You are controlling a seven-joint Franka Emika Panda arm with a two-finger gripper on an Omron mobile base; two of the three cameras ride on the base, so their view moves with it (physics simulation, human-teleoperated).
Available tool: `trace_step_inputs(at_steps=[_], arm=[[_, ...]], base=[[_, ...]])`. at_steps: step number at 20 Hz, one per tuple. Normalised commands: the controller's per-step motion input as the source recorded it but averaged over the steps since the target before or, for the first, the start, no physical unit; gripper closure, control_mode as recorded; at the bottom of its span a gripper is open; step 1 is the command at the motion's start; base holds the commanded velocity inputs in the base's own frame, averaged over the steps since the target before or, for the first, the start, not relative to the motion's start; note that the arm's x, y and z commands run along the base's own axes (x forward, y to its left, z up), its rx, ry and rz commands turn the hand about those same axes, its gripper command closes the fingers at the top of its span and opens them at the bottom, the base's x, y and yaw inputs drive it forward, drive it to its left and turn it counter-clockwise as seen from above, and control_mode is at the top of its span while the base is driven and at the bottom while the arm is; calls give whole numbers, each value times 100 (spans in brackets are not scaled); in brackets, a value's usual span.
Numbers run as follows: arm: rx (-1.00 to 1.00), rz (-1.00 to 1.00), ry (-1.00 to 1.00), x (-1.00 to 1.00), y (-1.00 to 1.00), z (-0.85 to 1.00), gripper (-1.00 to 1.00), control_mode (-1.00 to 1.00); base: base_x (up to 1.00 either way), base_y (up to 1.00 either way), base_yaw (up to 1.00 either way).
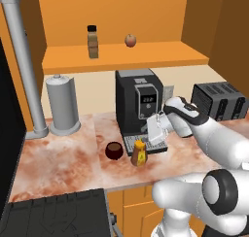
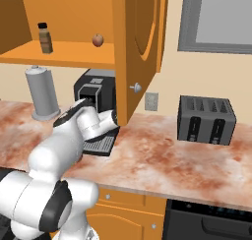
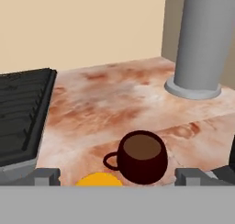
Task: Pick the cinnamon and honey bottle from the cabinet and place them next to the mug.
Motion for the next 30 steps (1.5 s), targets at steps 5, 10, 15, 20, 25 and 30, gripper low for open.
trace_step_inputs(at_steps=[5,10,15,20,25,30], arm=[[0,-22,0,0,0,56,-100,-100],[0,-25,3,0,0,70,-100,-100],[0,-21,8,-10,-5,69,-100,-100],[-2,-11,5,-40,0,66,-100,-100],[-3,-14,0,-50,0,79,-100,-100],[-5,-17,0,-32,5,97,-100,-100]], base=[[0,0,0],[0,0,0],[0,0,0],[0,0,0],[0,0,0],[0,0,0]])
